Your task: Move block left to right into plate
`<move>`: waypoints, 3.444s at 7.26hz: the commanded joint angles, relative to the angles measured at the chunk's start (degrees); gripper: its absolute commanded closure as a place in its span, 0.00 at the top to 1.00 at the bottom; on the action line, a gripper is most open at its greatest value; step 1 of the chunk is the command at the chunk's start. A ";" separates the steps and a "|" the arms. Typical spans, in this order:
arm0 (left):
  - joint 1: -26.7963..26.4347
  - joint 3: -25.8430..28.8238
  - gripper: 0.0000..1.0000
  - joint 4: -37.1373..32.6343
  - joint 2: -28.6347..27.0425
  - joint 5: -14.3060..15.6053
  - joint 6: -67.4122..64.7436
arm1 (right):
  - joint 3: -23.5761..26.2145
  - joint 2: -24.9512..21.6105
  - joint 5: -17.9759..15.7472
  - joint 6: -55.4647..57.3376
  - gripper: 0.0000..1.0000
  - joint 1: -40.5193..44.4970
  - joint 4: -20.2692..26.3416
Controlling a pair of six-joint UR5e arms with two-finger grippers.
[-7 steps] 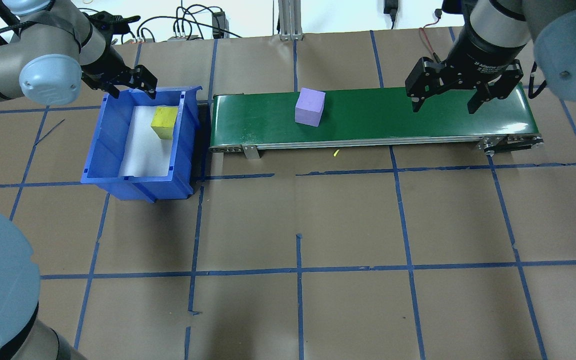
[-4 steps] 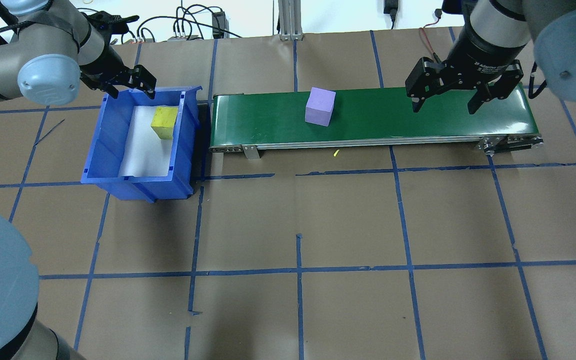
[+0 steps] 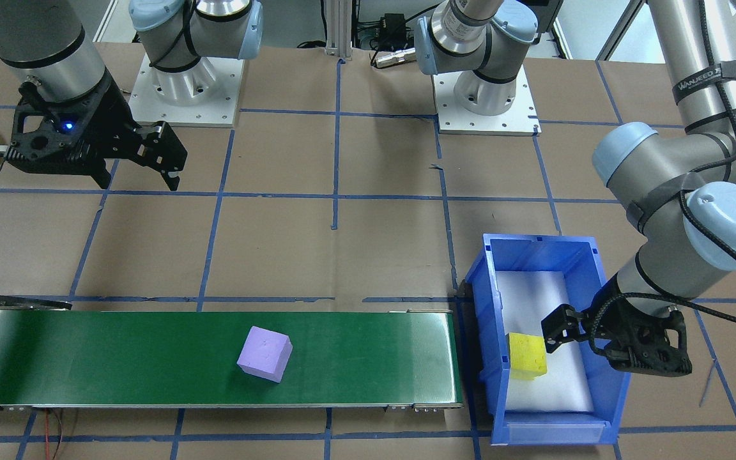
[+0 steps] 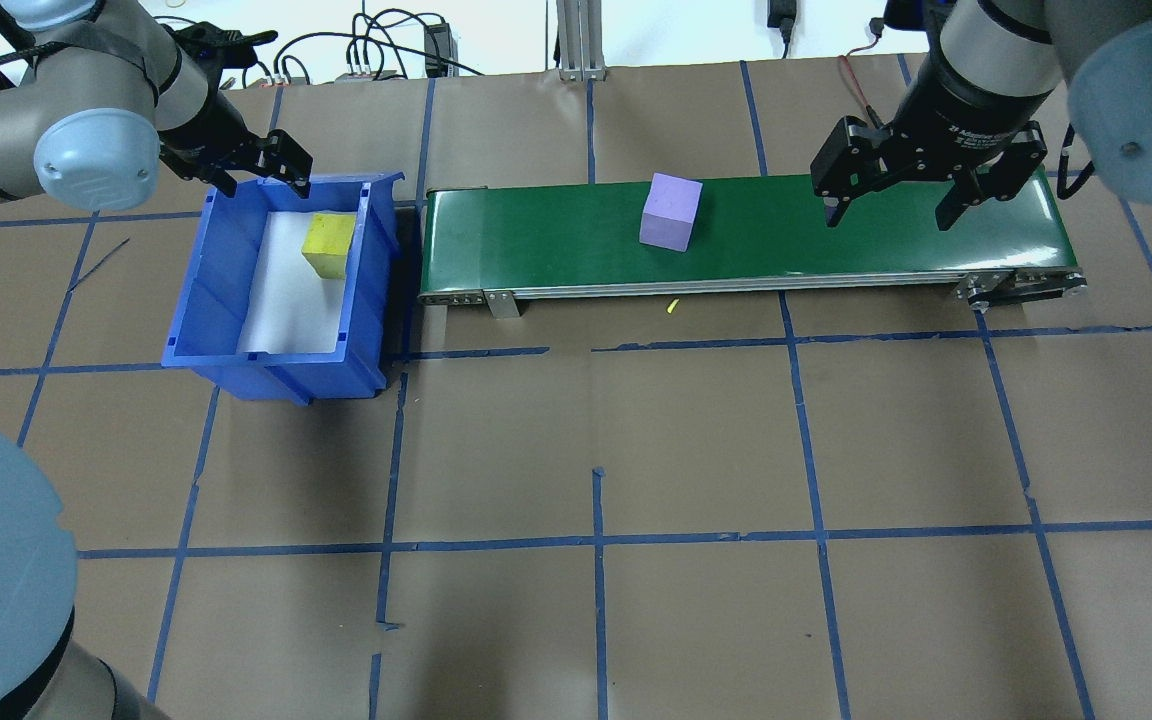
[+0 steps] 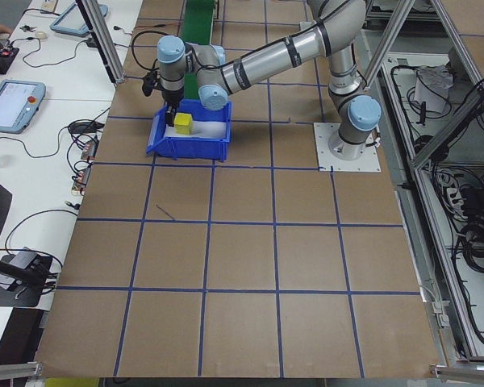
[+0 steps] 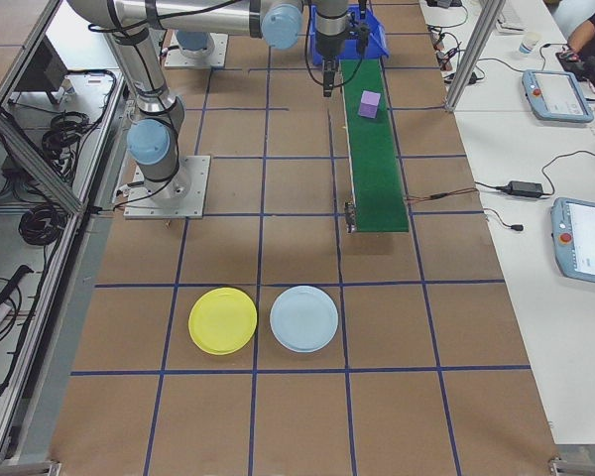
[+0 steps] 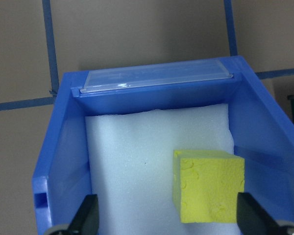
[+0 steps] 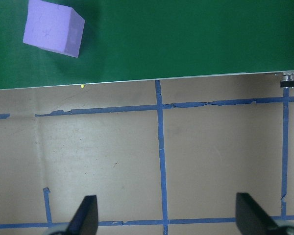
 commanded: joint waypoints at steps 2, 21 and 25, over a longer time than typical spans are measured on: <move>0.00 -0.01 1.00 0.02 0.01 0.00 0.00 | 0.03 0.04 0.02 0.07 1.00 0.00 0.02; -0.09 -5.36 0.98 1.87 -2.28 -6.77 -1.14 | -16.41 21.92 0.20 10.18 1.00 -2.18 -11.41; -0.09 -5.98 0.84 3.27 -3.51 -6.68 -1.23 | -13.09 22.62 10.00 0.56 1.00 -13.85 -11.49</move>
